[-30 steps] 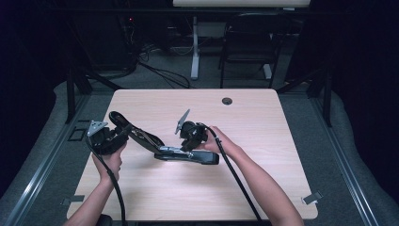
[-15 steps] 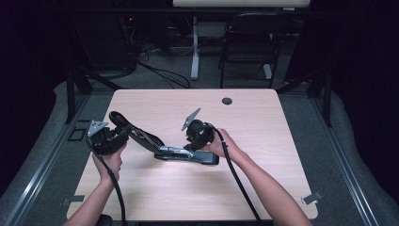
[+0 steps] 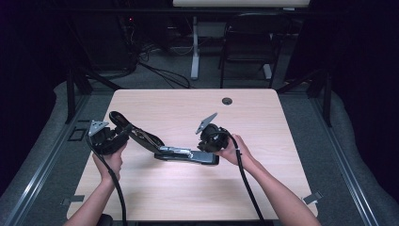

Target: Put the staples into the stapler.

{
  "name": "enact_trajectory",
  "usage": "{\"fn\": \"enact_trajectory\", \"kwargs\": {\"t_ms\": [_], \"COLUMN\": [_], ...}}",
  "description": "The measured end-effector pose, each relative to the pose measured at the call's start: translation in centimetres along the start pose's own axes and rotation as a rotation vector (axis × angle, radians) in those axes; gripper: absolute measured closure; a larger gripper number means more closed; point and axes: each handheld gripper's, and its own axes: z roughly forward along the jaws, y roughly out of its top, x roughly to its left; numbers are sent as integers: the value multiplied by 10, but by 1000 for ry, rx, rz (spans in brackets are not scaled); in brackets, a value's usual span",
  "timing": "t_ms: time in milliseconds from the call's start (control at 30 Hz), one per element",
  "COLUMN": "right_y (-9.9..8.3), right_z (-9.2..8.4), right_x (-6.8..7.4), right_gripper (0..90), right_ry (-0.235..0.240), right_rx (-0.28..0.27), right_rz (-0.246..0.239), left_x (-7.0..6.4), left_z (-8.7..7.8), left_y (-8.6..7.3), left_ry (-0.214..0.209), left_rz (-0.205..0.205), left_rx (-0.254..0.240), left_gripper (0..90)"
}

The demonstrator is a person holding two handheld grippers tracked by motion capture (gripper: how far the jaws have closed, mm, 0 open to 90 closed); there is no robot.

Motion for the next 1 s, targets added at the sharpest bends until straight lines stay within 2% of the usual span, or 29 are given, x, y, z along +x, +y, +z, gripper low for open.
{"fn": "enact_trajectory", "kwargs": {"t_ms": [133, 367, 567, 867, 1000], "right_y": [-9, -23, -28, -36, -39], "right_z": [-5, -5, 6, 35, 39], "right_x": [-1, -1, 2, 3, 1], "right_gripper": [900, 900, 900, 900, 900], "right_ry": [-12, -24, -21, -16, -11], "right_rx": [0, 24, 35, 94, 103], "right_rz": [23, 65, 97, 123, 133], "left_x": [0, -2, -2, -2, -2], "left_z": [0, 0, 0, 0, 0], "left_y": [0, 1, 1, 1, 1], "left_ry": [2, 9, 9, 11, 7], "left_rz": [5, 6, 6, 14, 16], "left_rx": [0, -2, 1, 2, 2], "left_gripper": [620, 620, 621, 620, 620]}}
